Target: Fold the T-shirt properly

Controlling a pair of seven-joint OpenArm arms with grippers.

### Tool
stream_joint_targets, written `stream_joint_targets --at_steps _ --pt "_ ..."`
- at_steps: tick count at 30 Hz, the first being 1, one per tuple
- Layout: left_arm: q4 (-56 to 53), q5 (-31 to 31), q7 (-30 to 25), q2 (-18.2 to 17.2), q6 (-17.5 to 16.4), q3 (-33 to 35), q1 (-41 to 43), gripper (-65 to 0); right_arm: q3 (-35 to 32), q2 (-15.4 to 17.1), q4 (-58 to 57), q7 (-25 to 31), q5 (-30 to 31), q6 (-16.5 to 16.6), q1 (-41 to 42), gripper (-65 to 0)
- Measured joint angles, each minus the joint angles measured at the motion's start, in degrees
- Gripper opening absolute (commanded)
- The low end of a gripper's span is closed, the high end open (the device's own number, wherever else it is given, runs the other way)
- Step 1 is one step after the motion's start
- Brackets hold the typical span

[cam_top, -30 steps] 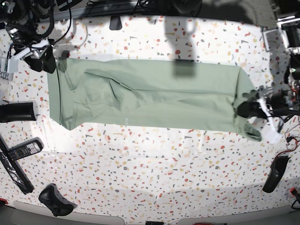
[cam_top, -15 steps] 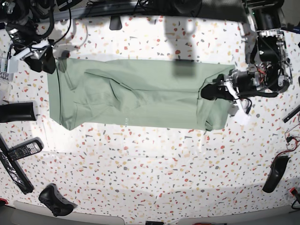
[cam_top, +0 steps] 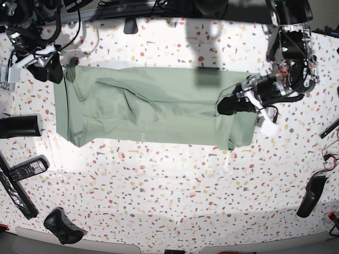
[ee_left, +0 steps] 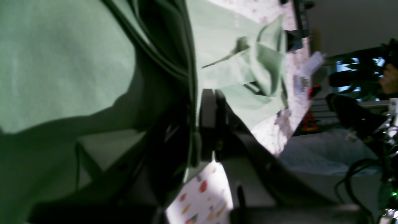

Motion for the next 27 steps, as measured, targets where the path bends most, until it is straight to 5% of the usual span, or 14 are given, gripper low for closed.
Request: stream_joint_targets --at_steps 8,17,24,27 --pt "0.0 10.19 -1.4 4.74 -2.58 0.02 0.33 -65.0 0.0 0.0 0.0 0.0 0.0 0.0 0.0 -36.4" --pt "0.0 10.6 -3.89 5.05 -2.58 -0.09 0.31 -65.0 0.0 0.0 0.0 0.0 0.0 0.0 0.0 -36.4" --pt "0.0 -7.56 -3.93 5.05 -4.55 -0.17 0.31 -65.0 0.0 0.0 0.0 0.0 0.0 0.0 0.02 -36.4" --pt "0.0 -8.72 -3.89 5.05 -4.52 -0.2 0.31 -65.0 0.0 0.0 0.0 0.0 0.0 0.0 0.02 -36.4"
